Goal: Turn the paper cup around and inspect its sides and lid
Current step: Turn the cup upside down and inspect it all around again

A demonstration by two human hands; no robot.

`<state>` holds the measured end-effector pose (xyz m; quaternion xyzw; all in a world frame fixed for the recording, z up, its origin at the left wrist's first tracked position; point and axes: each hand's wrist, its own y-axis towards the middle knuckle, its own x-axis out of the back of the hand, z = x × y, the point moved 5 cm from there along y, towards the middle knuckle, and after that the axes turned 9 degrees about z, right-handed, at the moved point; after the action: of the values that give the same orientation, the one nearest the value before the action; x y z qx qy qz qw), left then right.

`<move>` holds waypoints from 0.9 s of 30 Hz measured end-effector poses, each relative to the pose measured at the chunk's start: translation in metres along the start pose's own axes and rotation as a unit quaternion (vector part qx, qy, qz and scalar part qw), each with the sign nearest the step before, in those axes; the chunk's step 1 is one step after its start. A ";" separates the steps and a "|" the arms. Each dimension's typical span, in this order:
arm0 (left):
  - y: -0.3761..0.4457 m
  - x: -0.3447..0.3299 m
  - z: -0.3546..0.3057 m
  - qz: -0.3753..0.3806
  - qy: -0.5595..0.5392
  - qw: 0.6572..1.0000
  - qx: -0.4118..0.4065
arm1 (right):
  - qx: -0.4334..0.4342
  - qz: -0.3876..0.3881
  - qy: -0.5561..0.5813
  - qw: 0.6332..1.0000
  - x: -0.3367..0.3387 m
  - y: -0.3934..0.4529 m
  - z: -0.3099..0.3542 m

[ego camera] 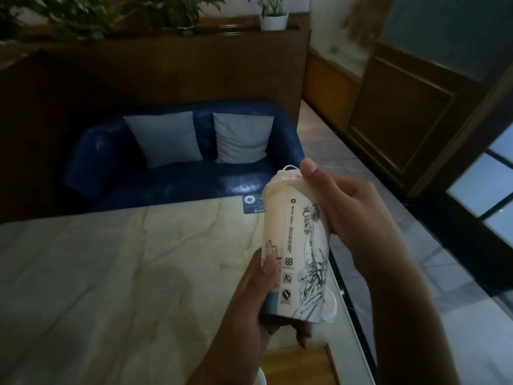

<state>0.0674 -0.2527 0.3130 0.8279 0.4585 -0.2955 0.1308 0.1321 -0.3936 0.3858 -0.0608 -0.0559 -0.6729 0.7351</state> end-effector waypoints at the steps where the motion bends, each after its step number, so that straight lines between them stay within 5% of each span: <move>1: 0.000 -0.001 -0.001 -0.002 0.000 1.000 -0.005 | 0.000 0.000 -0.001 1.000 0.000 0.001 0.001; 20: 0.003 0.015 -0.005 -0.054 -0.042 0.998 -0.012 | 0.015 0.009 -0.047 0.999 -0.016 0.016 0.000; 27: 0.003 0.016 0.007 0.082 -0.274 0.954 0.085 | 0.032 0.047 0.008 0.998 -0.024 0.017 -0.004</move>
<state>0.0740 -0.2470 0.2978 0.7581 0.3086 -0.5370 0.2042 0.1472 -0.3690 0.3773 -0.0345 -0.0682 -0.6362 0.7677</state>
